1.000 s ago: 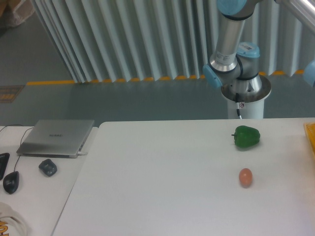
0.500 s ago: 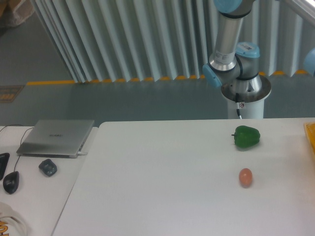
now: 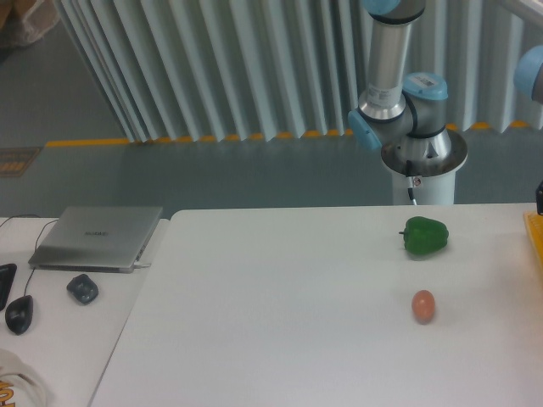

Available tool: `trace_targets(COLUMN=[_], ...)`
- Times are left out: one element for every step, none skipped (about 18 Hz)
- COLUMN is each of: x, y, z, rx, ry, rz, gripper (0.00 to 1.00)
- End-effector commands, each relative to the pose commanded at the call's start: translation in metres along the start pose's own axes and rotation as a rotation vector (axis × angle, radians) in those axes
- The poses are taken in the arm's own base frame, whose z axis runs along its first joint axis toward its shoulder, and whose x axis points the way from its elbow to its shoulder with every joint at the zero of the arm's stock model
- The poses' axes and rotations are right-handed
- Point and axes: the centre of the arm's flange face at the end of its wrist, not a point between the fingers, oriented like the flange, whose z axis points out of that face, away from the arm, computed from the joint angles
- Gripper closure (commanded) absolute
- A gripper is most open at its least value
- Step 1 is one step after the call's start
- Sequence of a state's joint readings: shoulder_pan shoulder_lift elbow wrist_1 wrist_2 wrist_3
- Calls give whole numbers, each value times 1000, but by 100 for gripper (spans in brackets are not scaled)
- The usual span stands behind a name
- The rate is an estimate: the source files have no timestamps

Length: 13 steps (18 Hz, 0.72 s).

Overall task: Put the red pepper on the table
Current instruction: 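Carry the red pepper in the gripper down beside the orange ball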

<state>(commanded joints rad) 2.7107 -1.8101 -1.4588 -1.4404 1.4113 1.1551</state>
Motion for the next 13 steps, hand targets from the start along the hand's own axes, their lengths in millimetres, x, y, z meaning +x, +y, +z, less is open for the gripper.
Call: trace_targets(x=[4,7,12,19,28,34,39,46,49,51,53,60,61], y=[-4,-9,-16,-27,-41,-49,-56,-62,-65,-68,-70,-76,-80], z=[0,1,1,1,3,5,5,8,9,11,13,17,18], rx=[1,4,14,36,51,53,55,57,55,54,52,47,52], ry=[1,2,2,-4,-14,-16,-17,-17,-17,-14,-11,-7,-13], rz=[9,17,30,39,44,35,17,7,11,17,19,30,17], gripper=[45,45,45,45,45,45,45,45,45,45,45,45,45])
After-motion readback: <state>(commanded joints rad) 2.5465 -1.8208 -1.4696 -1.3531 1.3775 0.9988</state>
